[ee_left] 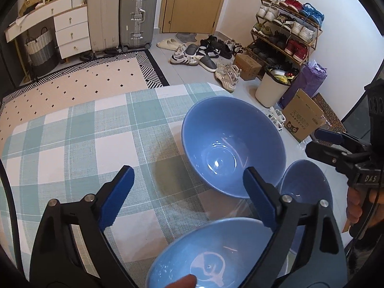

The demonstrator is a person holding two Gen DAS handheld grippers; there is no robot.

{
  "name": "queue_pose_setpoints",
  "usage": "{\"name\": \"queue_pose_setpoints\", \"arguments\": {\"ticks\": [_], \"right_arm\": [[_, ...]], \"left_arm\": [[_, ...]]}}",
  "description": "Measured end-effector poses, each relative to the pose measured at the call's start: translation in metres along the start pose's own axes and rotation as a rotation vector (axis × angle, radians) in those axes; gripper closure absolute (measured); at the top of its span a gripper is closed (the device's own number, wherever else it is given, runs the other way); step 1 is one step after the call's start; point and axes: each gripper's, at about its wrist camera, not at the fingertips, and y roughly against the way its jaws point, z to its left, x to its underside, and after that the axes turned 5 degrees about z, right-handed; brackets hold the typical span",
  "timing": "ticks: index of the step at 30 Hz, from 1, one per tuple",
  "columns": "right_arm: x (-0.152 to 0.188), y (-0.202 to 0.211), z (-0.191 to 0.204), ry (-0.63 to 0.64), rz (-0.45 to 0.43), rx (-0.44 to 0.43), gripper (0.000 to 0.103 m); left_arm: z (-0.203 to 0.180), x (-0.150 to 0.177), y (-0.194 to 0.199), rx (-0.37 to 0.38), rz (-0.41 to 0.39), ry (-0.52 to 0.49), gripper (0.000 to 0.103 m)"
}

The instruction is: Organize plates and bowls

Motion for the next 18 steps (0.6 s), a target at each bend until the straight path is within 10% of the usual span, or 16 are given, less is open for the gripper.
{"name": "queue_pose_setpoints", "arguments": {"ticks": [18], "right_arm": [[-0.003, -0.056, -0.009, 0.016, 0.118, -0.005, 0.048]], "left_arm": [[-0.004, -0.009, -0.051, 0.017, 0.086, -0.013, 0.056]]}}
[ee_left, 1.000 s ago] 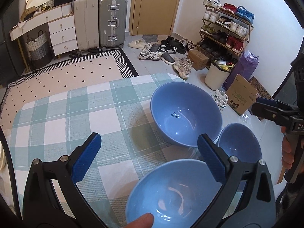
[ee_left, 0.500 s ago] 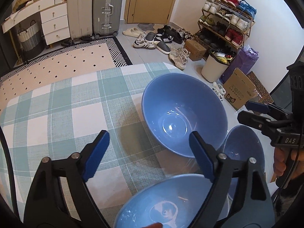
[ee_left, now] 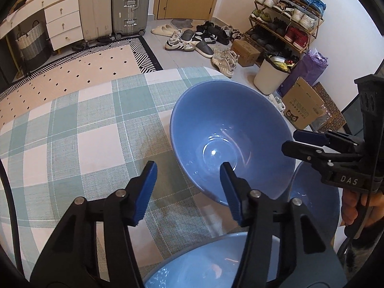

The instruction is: Organize plates and bowls

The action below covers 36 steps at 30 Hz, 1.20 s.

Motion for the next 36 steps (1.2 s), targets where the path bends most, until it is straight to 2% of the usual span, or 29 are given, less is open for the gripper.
{"name": "queue_pose_setpoints", "arguments": {"ticks": [1, 5, 8, 11, 14, 21, 36], "right_arm": [[0.000, -0.002, 0.000, 0.002, 0.003, 0.003, 0.049], [-0.001, -0.007, 0.001, 0.011, 0.007, 0.011, 0.061], [-0.002, -0.011, 0.003, 0.019, 0.005, 0.023, 0.070], [-0.002, -0.012, 0.003, 0.025, -0.002, 0.032, 0.076], [-0.002, -0.012, 0.004, 0.038, -0.009, 0.050, 0.078], [-0.001, -0.010, 0.011, 0.068, -0.024, 0.084, 0.078], [0.004, 0.017, 0.031, 0.099, -0.069, 0.105, 0.078]], "left_arm": [[0.000, 0.000, -0.001, 0.002, 0.004, -0.003, 0.058], [-0.002, -0.001, -0.006, 0.005, 0.011, -0.016, 0.076], [-0.004, 0.000, -0.010, -0.001, 0.004, -0.026, 0.084], [-0.004, -0.001, -0.011, -0.001, -0.006, -0.028, 0.084], [-0.003, -0.001, -0.011, -0.002, -0.006, -0.028, 0.085], [-0.003, -0.002, -0.011, -0.003, -0.013, -0.032, 0.085], [0.002, 0.002, 0.025, -0.002, -0.070, -0.039, 0.085]]}}
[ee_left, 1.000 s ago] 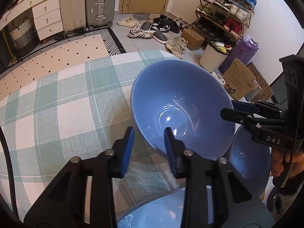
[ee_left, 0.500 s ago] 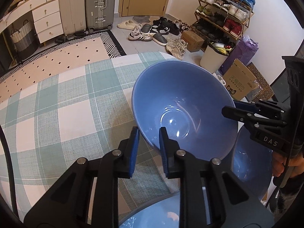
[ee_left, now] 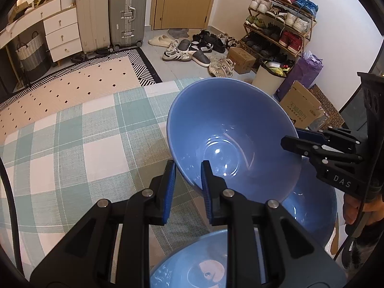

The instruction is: Organize plates and bowls

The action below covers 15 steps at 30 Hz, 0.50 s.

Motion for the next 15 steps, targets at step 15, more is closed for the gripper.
{"name": "queue_pose_setpoints", "arguments": {"ticks": [15], "right_arm": [[0.004, 0.049, 0.026, 0.026, -0.065, 0.009, 0.078]], "left_arm": [[-0.007, 0.018, 0.067, -0.011, -0.072, -0.008, 0.085]]}}
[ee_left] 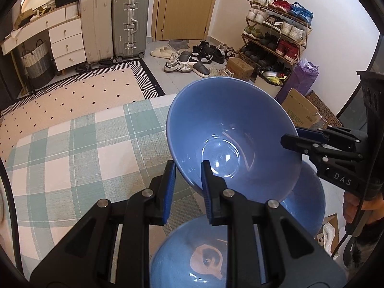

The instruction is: Organize plates and bowls

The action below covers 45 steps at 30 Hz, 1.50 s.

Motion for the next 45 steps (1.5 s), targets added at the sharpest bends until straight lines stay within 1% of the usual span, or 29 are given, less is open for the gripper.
{"name": "queue_pose_setpoints", "arguments": {"ticks": [11, 23, 30, 36, 45], "right_arm": [[0.005, 0.038, 0.026, 0.019, -0.048, -0.012, 0.078], [0.023, 0.084, 0.047, 0.033, -0.097, -0.029, 0.078], [0.034, 0.107, 0.068, 0.044, -0.118, -0.047, 0.078], [0.043, 0.121, 0.084, 0.059, -0.128, -0.062, 0.078], [0.055, 0.134, 0.099, 0.065, -0.132, -0.084, 0.078]], "left_arm": [[-0.009, 0.014, 0.056, -0.018, -0.042, 0.001, 0.085], [-0.025, 0.042, 0.122, -0.031, -0.082, -0.003, 0.085], [-0.031, 0.062, 0.160, -0.043, -0.109, 0.003, 0.085], [-0.035, 0.076, 0.184, -0.046, -0.125, 0.005, 0.085], [-0.038, 0.097, 0.205, -0.044, -0.132, 0.008, 0.084]]}}
